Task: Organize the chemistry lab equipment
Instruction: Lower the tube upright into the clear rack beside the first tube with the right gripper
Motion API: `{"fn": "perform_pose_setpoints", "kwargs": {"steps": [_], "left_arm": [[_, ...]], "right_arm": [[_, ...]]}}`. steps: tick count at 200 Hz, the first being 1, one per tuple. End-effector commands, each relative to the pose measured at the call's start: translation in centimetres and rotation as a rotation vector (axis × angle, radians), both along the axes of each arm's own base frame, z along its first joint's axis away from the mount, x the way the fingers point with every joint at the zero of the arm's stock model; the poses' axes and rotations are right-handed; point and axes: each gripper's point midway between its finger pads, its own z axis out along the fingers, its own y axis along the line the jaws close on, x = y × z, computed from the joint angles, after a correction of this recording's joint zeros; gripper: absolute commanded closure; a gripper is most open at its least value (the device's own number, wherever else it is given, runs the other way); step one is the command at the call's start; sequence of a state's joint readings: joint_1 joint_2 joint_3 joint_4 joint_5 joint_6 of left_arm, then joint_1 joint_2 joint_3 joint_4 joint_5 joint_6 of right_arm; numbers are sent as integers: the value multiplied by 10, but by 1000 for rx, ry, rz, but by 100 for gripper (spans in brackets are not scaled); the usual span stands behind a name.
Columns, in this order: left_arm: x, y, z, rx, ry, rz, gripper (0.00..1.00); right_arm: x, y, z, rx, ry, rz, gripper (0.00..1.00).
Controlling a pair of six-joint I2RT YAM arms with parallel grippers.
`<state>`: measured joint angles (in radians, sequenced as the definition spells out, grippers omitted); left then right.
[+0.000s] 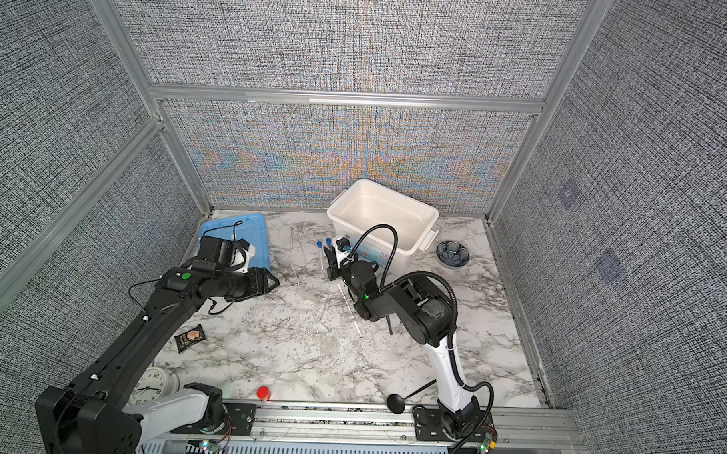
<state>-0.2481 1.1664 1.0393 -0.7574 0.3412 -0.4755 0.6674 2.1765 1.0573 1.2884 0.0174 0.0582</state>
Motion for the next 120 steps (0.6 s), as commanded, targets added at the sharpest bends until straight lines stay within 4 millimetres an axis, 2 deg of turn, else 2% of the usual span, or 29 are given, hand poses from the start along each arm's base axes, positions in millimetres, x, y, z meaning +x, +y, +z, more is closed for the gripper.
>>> {"fn": "perform_pose_setpoints", "kwargs": {"steps": [1,47,120], "left_arm": [[2,0,3,-3,-17,-2,33],[3,-1,2,-4,-19,-5,34],[3,-2,1,-9,-13,-6,34]], "right_arm": [[-2,-1,12,24,-45,-10,79],[-5,-4,12,15,-50,-23,76],[-9,-4,14,2,-61,-30,79]]}}
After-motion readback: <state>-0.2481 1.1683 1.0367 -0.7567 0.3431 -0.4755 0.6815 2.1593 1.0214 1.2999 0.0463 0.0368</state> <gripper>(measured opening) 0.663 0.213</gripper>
